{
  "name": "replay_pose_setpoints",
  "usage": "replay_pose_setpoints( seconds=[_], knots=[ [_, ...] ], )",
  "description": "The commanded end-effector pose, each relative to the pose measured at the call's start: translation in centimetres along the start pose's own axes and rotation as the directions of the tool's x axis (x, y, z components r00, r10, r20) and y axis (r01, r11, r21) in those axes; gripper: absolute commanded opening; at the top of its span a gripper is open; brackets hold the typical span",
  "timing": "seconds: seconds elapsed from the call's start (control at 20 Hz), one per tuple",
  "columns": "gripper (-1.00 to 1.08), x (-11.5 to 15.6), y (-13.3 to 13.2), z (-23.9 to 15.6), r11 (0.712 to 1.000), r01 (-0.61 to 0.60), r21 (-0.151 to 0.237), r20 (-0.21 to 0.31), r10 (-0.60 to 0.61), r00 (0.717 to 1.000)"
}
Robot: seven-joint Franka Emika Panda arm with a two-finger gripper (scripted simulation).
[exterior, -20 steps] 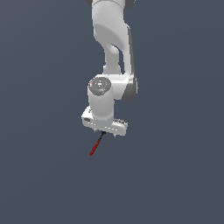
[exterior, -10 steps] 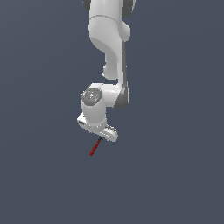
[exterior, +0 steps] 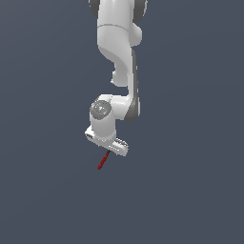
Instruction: Pick up the object and move it to a goal position.
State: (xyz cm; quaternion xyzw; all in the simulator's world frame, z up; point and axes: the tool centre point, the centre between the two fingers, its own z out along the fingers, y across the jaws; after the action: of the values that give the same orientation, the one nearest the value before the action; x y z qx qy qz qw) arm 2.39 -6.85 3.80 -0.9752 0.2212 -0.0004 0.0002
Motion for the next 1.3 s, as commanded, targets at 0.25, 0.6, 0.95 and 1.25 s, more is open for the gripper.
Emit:
replay_pose_setpoints(
  seconds=[0.25, 0.6, 0.95, 1.25],
  knots=[
    [1.0, 0.0, 0.1, 3.0, 1.0, -0.004, -0.001, 0.001, 0.004, 1.0],
    [-1.0, 0.0, 0.0, 3.2, 1.0, -0.004, -0.001, 0.001, 0.004, 1.0],
    [-1.0, 0.0, 0.1, 2.9, 1.0, -0.004, -0.001, 0.001, 0.004, 1.0],
    [-1.0, -0.2, 1.0, 2.4, 1.0, -0.004, -0.001, 0.001, 0.004, 1.0]
  ],
)
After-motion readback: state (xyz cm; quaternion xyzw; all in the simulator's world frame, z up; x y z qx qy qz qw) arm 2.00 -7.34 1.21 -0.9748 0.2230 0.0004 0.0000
